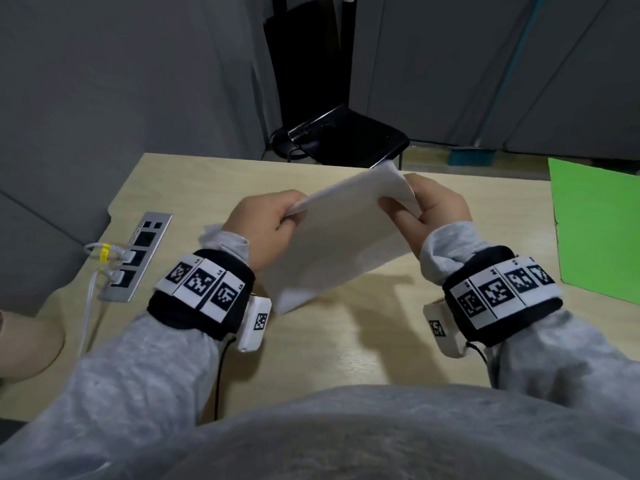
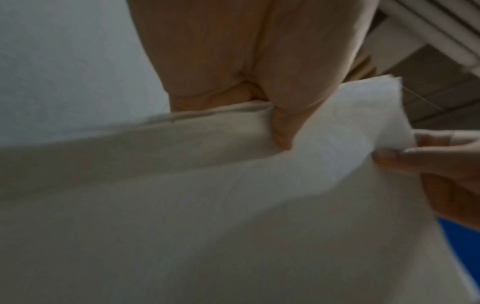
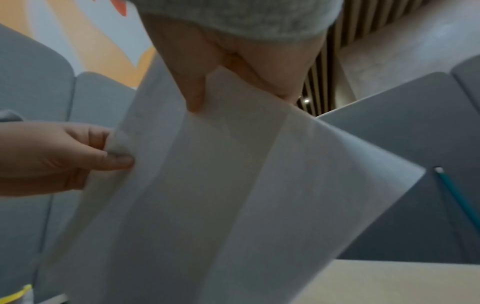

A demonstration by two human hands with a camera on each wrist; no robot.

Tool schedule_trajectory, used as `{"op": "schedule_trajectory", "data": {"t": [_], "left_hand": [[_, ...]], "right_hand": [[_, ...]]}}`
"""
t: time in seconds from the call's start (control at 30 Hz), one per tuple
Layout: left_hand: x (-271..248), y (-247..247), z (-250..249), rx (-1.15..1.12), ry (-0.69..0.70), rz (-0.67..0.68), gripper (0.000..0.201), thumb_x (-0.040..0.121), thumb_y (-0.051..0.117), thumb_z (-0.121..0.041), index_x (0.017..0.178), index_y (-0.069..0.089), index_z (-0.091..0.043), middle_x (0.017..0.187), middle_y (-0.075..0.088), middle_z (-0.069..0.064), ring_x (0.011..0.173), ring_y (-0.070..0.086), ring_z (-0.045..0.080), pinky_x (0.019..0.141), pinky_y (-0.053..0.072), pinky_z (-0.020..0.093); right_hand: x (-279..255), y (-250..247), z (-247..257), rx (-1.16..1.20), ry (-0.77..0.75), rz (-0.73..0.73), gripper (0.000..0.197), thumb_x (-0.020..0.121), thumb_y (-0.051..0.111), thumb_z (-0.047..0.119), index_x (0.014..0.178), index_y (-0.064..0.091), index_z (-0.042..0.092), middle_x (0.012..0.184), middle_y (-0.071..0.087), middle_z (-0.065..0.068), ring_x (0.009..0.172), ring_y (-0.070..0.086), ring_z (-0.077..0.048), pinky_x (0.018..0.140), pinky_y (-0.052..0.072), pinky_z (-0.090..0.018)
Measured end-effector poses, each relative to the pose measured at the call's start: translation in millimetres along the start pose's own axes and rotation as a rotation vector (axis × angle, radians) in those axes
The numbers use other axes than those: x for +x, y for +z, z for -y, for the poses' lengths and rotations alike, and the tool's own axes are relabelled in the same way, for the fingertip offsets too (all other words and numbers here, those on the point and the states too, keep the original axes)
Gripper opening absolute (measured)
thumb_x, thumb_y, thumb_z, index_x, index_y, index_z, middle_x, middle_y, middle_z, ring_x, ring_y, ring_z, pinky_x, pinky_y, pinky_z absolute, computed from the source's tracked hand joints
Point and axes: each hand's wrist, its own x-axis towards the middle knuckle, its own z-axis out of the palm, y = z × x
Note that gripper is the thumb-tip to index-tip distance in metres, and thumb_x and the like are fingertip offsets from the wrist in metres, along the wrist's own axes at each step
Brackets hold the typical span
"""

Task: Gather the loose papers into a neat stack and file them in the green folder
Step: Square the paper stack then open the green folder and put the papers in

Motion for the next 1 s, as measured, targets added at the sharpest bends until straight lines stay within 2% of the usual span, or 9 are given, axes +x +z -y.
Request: {"op": "schedule_trajectory", "data": {"t": [0.17,0.27,0.37,0.43,0.5,0.63,0.73,0.87,1.0], "left_hand": [[1,10,4,-0.169,-0.117,-0.077,0.018,0.091,0.053,-0.016,0.075,0.055,-0.025,0.068,0.058,0.005,0.062,0.050,0.019,0.054,0.034,0.014],[1,23,7,-0.312,-0.239,-0.057,0.013,0.089,0.053,-0.020,0.090,0.064,-0.013,0.085,0.067,0.017,0.074,0.054,0.021,0.064,0.043,0.027],[2,42,5,-0.459,-0.390,-0.044,0.013,0.089,0.055,-0.021,0.087,0.067,-0.024,0.093,0.070,0.006,0.084,0.060,0.020,0.081,0.050,0.036],[5,55,-5,-0.510,-0.503,-0.042,0.013,0.089,0.056,-0.021,0.083,0.065,-0.026,0.091,0.069,-0.001,0.088,0.062,0.020,0.084,0.050,0.034],[8,69,-15,-0.563,-0.589,-0.030,0.008,0.087,0.059,-0.023,0.082,0.065,-0.024,0.090,0.070,-0.003,0.089,0.065,0.022,0.088,0.052,0.038],[19,100,-28,-0.579,-0.695,0.017,0.026,0.063,0.061,-0.045,0.083,0.072,-0.033,0.100,0.074,0.001,0.098,0.069,0.027,0.096,0.051,0.049],[29,123,-43,-0.580,-0.744,0.011,0.027,0.064,0.061,-0.043,0.086,0.071,-0.032,0.103,0.074,0.001,0.100,0.068,0.027,0.098,0.050,0.049],[39,148,-59,-0.604,-0.809,0.007,0.030,0.069,0.060,-0.036,0.094,0.070,-0.023,0.106,0.074,0.008,0.101,0.068,0.031,0.097,0.049,0.054],[44,163,-64,-0.614,-0.834,-0.001,0.034,0.065,0.063,-0.039,0.095,0.071,-0.026,0.106,0.074,0.011,0.100,0.069,0.035,0.094,0.050,0.058]], "right_hand": [[1,-11,-32,-0.065,0.126,0.003,0.018,0.083,0.064,0.038,0.096,0.059,0.027,0.077,0.058,0.004,0.072,0.053,-0.021,0.060,0.038,-0.023],[2,-16,-67,-0.050,0.266,-0.044,0.015,0.081,0.065,0.035,0.090,0.057,0.027,0.072,0.057,0.002,0.062,0.051,-0.016,0.054,0.038,-0.021],[1,-24,-106,0.091,0.386,-0.148,0.013,0.080,0.065,0.023,0.073,0.057,0.028,0.067,0.063,0.002,0.058,0.060,-0.009,0.059,0.043,-0.022],[-1,-34,-131,0.119,0.449,-0.160,0.015,0.082,0.063,0.020,0.071,0.057,0.030,0.068,0.066,0.003,0.059,0.063,-0.004,0.064,0.045,-0.023],[-1,-49,-156,0.037,0.518,-0.098,0.002,0.082,0.062,0.026,0.081,0.060,0.027,0.078,0.069,0.001,0.071,0.064,-0.015,0.069,0.045,-0.024],[2,-84,-207,-0.159,0.642,0.041,0.025,0.085,0.060,0.036,0.107,0.057,0.024,0.107,0.066,-0.004,0.093,0.063,-0.026,0.086,0.047,-0.030],[4,-103,-250,-0.313,0.714,0.101,0.044,0.085,0.062,0.033,0.123,0.049,0.016,0.132,0.049,-0.012,0.111,0.055,-0.032,0.097,0.042,-0.038],[4,-124,-294,-0.406,0.844,0.154,0.071,0.079,0.066,0.036,0.135,0.033,0.006,0.143,0.030,-0.022,0.129,0.035,-0.041,0.108,0.033,-0.047],[3,-126,-305,-0.435,0.874,0.269,0.071,0.087,0.060,0.027,0.140,0.023,-0.003,0.150,0.018,-0.024,0.138,0.019,-0.041,0.114,0.019,-0.050]]}}
